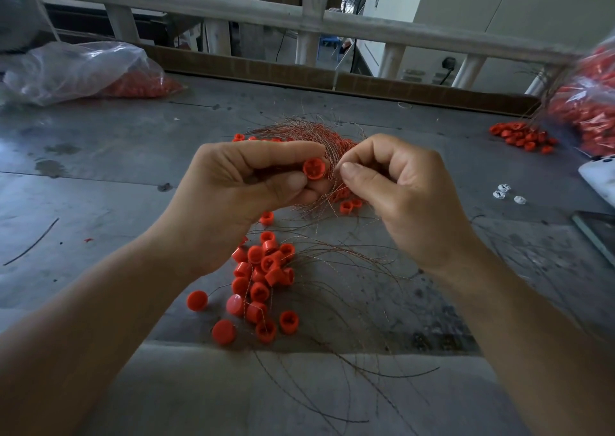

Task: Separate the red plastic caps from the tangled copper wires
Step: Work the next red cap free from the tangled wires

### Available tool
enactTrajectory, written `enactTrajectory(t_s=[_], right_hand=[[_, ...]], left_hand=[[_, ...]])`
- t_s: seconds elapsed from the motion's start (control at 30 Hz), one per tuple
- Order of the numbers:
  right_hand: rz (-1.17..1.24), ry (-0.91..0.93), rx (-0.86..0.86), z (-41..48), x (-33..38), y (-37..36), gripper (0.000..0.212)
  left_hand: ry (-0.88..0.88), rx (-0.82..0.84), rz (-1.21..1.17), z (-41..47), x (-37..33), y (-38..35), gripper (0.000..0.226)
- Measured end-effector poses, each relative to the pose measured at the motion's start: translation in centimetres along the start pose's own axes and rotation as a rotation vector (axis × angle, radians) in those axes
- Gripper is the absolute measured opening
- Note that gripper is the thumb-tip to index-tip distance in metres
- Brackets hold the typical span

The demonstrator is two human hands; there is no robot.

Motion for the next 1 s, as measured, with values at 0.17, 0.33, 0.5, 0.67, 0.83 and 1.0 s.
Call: enactTrajectory(t_s=[0.17,0.33,0.5,0.67,0.83,1.0], right_hand=[[0.127,-0.063,0.03,0.1,0.0,0.0,0.019],[0.194,-0.129,0.1,0.2,0.1,-0.2,0.018],[0.234,-0.177,0.182,-0.2,-0.3,-0.9,0.017],[0.178,-0.162,0.084,0.5,-0.8,0.2,0.012],[0.146,-0.235,-0.229,1.5,-2.8,3.7,0.01],[-0.352,-0.302,-0.332,2.1,-6.7,5.8,0.011]], left_hand=[[0.022,0.026,-0.123,0.0,-0.2,0.0,0.025],[0.045,0.083,-0.222,0.0,-0.2,-0.1,0.022],[0.095,0.084,-0.259,-0.1,0.0,-0.4,0.021],[0.117,0.058,-0.277,0.0,0.0,-0.5,0.02],[0.12,0.019,-0.274,-0.1,-0.1,-0.5,0.021],[0.121,0.021,-0.274,-0.1,-0.2,-0.6,0.021]])
Point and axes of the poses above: each hand's wrist, its own z-axis towards the middle knuckle, its own y-axis out of the back of the hand, x = y × z, the point moved 1 cm from there along z, towards the middle knuckle, and after that the axes turned 5 degrees about y, right-handed, at the moved point
